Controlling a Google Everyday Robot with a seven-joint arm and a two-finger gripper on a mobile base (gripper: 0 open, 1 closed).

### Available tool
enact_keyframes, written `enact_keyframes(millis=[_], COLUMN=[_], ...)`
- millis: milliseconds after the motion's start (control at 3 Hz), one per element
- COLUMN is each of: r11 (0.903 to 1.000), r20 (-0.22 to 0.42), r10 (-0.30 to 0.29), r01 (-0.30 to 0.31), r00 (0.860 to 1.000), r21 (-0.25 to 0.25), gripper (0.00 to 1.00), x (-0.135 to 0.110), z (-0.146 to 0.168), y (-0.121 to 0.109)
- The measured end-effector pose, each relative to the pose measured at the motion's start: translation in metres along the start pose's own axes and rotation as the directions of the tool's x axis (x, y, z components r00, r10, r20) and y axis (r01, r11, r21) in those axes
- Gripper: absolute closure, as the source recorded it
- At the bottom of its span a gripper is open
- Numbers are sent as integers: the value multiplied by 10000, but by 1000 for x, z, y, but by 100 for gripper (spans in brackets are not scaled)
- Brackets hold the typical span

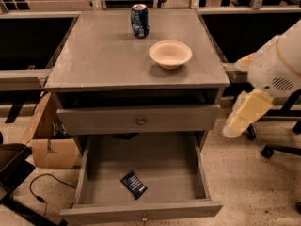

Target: Pick rxbar blueberry from middle drawer and place on counter

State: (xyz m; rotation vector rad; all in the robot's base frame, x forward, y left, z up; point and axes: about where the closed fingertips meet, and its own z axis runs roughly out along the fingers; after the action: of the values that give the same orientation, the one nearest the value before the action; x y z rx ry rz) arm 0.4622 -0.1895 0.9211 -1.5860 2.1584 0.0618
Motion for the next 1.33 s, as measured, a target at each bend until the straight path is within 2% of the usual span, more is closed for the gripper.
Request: enact_keyframes(millis=[333,667,1000,1333], r11=[9979,9917,9856,9811], r20=[643,818,652,705], r10=[526,1073,1601,1934], r01=[-499,-1008,-1559,-1935], r00=[9965,9909,9849,9786], r21=[-421,-798,-659,-65], gripper=[0,0,0,0], x=[-22,-50,-59,-59], z=[78,166,248,309], y=[13,26,30,25])
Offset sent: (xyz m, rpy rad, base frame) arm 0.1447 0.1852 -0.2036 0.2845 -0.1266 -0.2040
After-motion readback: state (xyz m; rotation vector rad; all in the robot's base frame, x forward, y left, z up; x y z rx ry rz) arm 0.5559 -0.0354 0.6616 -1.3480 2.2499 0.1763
